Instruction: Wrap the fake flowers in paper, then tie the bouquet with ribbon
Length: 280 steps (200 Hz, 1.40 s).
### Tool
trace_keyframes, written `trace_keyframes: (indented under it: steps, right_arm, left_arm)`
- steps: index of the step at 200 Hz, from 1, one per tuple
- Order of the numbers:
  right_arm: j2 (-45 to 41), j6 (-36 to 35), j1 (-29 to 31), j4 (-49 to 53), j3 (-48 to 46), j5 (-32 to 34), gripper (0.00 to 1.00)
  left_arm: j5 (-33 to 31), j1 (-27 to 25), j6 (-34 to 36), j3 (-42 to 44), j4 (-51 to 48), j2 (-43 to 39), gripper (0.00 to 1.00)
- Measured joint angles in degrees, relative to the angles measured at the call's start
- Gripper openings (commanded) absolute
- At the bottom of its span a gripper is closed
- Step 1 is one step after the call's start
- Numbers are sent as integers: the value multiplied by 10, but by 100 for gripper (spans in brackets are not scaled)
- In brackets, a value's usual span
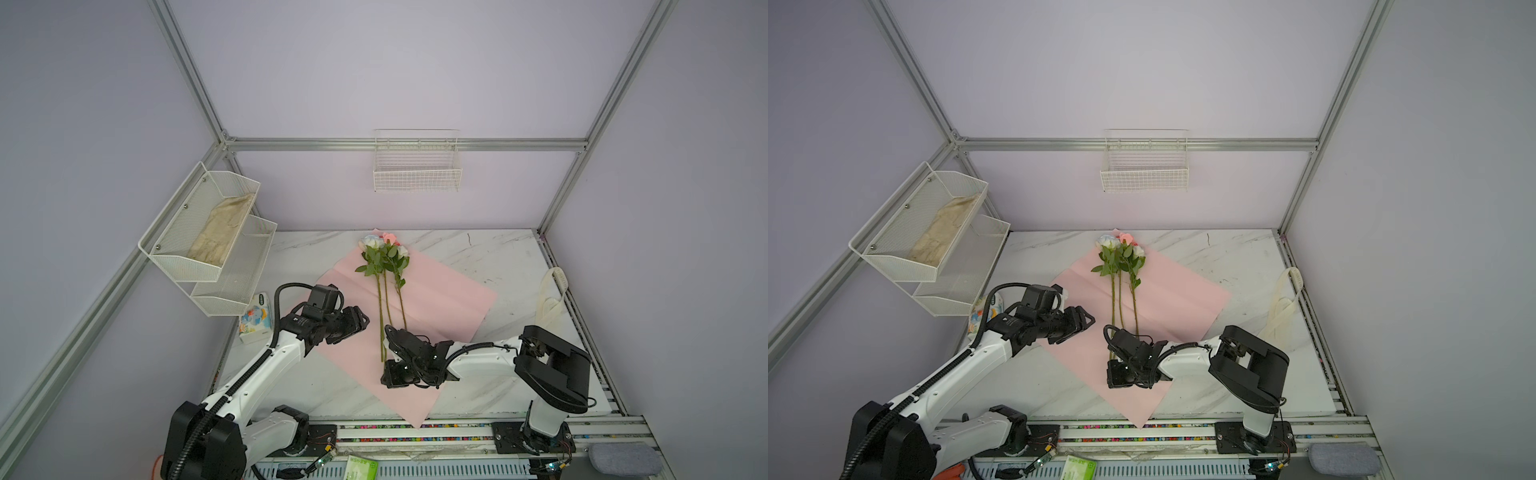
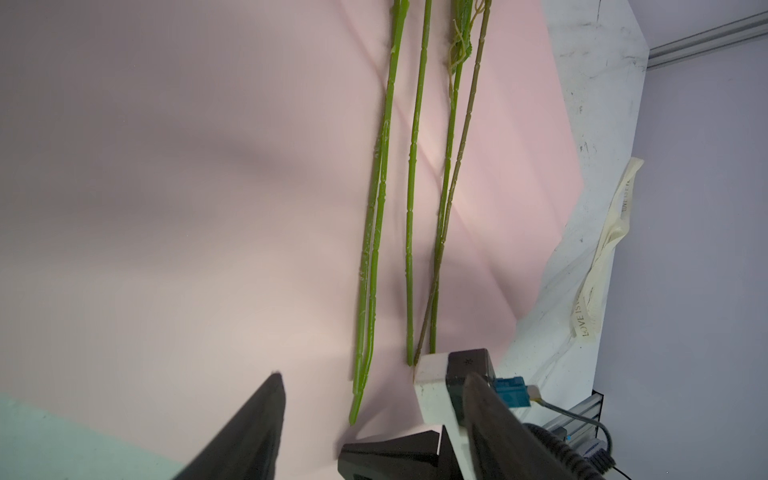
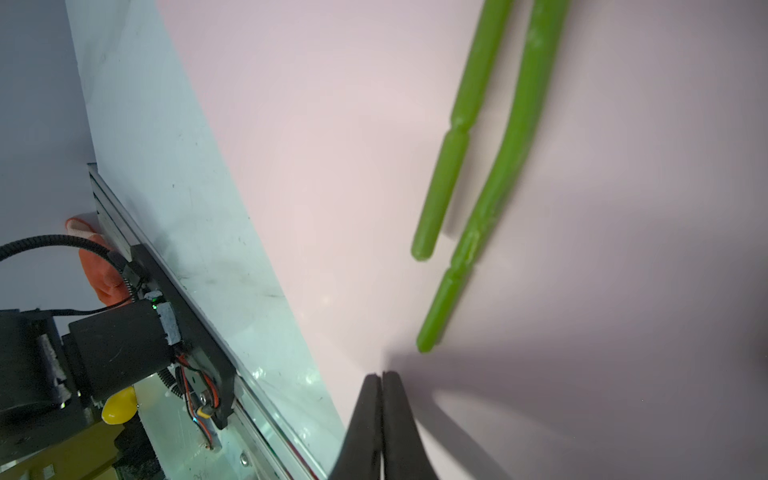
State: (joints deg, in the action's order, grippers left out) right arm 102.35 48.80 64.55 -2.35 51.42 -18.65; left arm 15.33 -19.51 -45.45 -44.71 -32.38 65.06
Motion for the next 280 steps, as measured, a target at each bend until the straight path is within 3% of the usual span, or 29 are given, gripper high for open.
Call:
trace_keyframes:
  steps: [104, 156, 211, 280]
  right_arm:
    - [26, -31, -42, 14, 40, 41, 5]
    - [31, -58, -41, 22, 54, 33, 7]
    - [-24, -61, -28, 37, 11, 10, 8]
    - [-5, -54, -26, 45, 14, 23, 7]
  left_arm:
    - [-7, 4, 0, 0, -3, 0, 68]
    - [-7, 4, 0, 0, -4, -2, 68]
    - [-7, 4, 0, 0, -4, -13, 68]
    - [-7, 4, 0, 0, -4, -11, 68]
